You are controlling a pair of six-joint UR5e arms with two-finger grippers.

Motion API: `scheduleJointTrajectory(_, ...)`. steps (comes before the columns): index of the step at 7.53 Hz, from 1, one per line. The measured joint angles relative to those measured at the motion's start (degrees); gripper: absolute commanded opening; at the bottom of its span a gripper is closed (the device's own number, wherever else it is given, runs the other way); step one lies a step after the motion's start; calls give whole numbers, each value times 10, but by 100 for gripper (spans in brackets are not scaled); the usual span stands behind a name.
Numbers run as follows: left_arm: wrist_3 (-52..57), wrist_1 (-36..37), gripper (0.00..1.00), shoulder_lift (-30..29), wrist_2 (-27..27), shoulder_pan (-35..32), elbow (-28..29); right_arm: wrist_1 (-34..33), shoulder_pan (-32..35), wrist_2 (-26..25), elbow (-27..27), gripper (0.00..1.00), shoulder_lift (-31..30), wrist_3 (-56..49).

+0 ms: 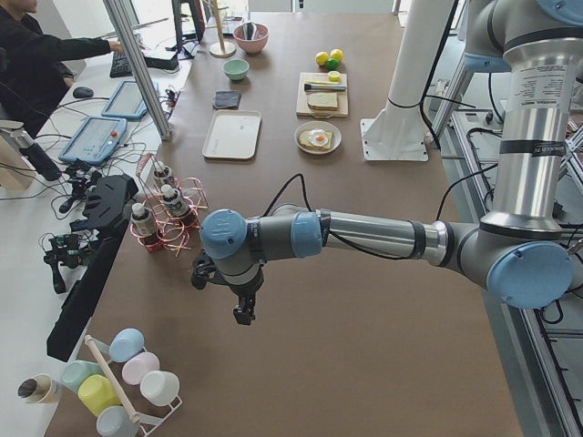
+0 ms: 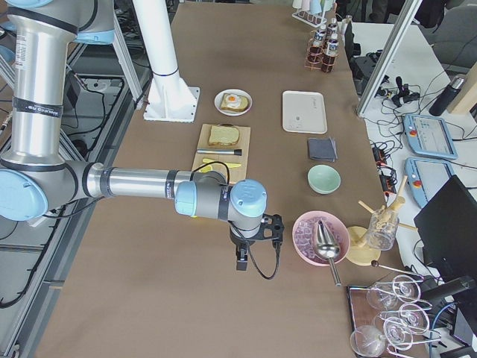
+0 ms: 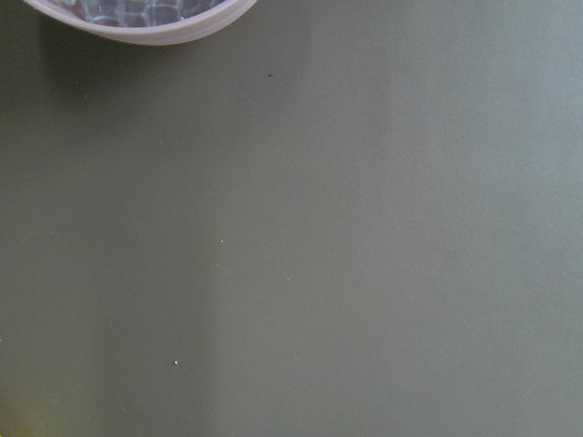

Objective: Make sandwich and place on tray

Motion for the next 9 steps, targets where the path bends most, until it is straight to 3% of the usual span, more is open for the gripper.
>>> scheduleJointTrajectory(9,-5,-11,98,1,0,5,7,0,0,1,-4,100,2,1)
